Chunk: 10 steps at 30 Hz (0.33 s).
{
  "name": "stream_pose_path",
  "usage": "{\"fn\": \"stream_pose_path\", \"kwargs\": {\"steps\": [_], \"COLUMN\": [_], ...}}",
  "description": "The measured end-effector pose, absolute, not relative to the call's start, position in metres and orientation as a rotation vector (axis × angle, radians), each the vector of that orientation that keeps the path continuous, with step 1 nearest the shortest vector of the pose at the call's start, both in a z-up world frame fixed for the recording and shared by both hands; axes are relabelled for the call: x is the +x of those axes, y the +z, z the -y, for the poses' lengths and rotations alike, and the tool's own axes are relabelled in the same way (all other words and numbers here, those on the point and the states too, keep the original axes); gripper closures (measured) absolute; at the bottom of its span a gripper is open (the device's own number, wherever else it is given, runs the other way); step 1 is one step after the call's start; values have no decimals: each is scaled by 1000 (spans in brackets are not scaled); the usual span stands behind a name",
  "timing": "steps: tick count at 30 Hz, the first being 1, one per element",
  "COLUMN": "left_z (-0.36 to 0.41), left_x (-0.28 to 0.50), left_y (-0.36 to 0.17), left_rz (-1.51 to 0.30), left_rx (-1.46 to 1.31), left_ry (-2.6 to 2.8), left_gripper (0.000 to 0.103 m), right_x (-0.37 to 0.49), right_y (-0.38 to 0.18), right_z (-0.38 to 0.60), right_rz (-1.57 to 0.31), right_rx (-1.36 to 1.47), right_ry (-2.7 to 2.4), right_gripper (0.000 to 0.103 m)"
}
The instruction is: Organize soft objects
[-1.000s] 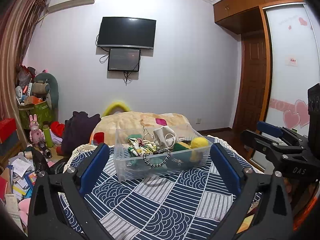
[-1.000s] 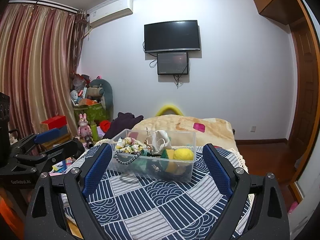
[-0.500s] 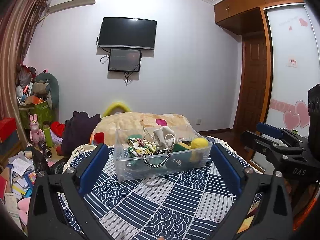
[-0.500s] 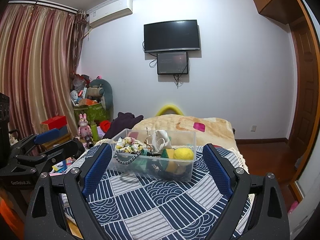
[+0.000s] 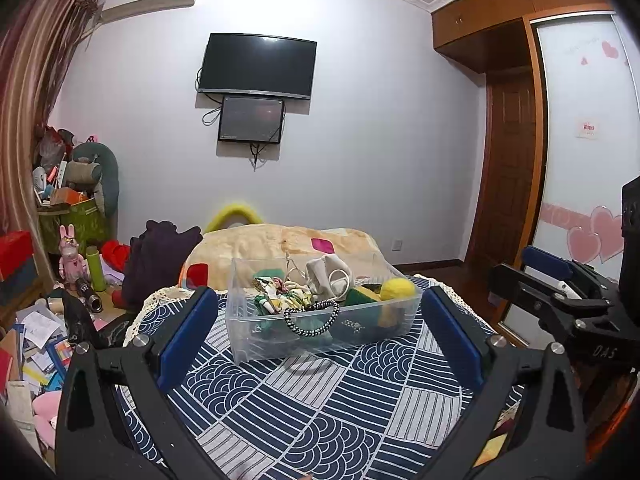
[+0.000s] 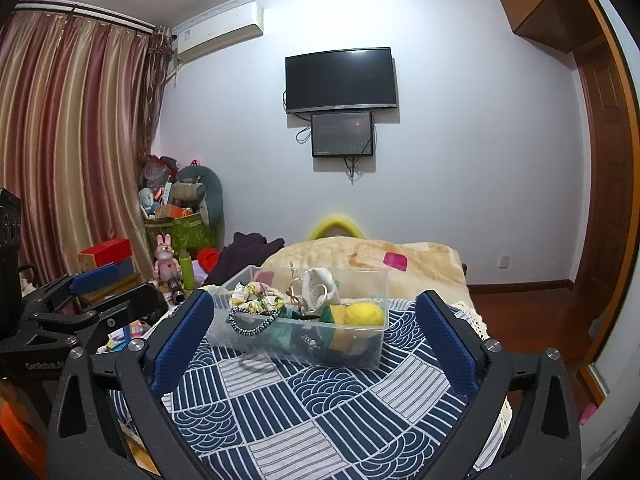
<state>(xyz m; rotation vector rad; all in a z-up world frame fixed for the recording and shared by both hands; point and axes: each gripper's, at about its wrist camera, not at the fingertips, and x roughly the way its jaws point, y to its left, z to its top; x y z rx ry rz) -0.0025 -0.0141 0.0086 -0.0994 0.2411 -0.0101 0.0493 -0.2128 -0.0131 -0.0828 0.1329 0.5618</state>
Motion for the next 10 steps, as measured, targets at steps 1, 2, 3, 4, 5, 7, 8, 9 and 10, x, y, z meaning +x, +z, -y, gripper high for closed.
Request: {"fn": "stream_pose_path", "kwargs": {"steps": [1, 2, 3, 4, 5, 7, 8, 9, 10], "left_z": [14, 15, 15, 16, 17, 17, 18, 18, 18], "left_x": [-2, -2, -3, -3, -3, -3, -3, -3, -2], "left_y": [9, 9, 8, 8, 8, 9, 9, 9, 9], "left_rz": [-240, -239, -238, -237, -236, -235, -236, -237, -239], "left_rx": [-98, -97, -94, -91, -89, -90, -91, -92, -93], "left_ry": [-10, -9, -8, -8, -8, -8, -11, -12, -13], "left_gripper": [0, 0, 0, 0, 0, 0, 0, 0, 0], "right_x": [50, 49, 50, 51, 51, 51, 51, 51, 51], "right_y": [-14, -13, -13, -13, -13, -13, -13, -13, -13], "right_z": [214, 213, 213, 213, 213, 213, 213, 213, 213], "right_rz": [-134, -134, -135, -135, -135, -135, -136, -136, -136], "right_rx": [-81, -81, -81, -81, -81, -79, -78, -77, -76], "right_ry": [563, 563, 563, 563, 563, 562, 562, 562, 561], "right_gripper": [2, 2, 1, 1, 1, 0, 0, 0, 0]}}
